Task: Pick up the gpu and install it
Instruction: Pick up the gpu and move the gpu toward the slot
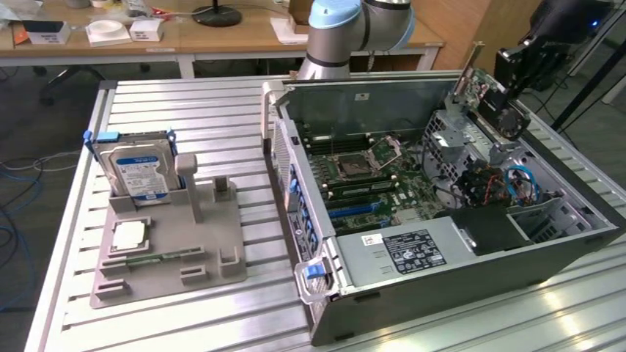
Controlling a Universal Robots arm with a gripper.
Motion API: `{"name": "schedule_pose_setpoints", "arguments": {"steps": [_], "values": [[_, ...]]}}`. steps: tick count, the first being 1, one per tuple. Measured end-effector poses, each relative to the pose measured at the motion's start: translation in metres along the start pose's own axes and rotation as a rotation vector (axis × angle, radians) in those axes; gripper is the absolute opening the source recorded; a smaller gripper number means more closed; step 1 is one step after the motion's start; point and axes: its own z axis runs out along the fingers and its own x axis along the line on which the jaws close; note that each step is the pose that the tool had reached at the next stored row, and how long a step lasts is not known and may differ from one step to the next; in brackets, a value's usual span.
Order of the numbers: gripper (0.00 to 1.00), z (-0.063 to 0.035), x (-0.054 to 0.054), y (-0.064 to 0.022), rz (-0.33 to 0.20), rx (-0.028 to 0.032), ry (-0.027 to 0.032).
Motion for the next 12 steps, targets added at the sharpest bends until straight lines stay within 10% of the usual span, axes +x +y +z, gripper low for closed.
{"name": "schedule_pose_setpoints", "arguments": {"steps": [2, 12], "values": [[0.26, 0.0, 0.0, 0.0, -0.089, -0.0003, 0.009], [0.26, 0.0, 0.0, 0.0, -0.114, -0.0004, 0.0115]]}}
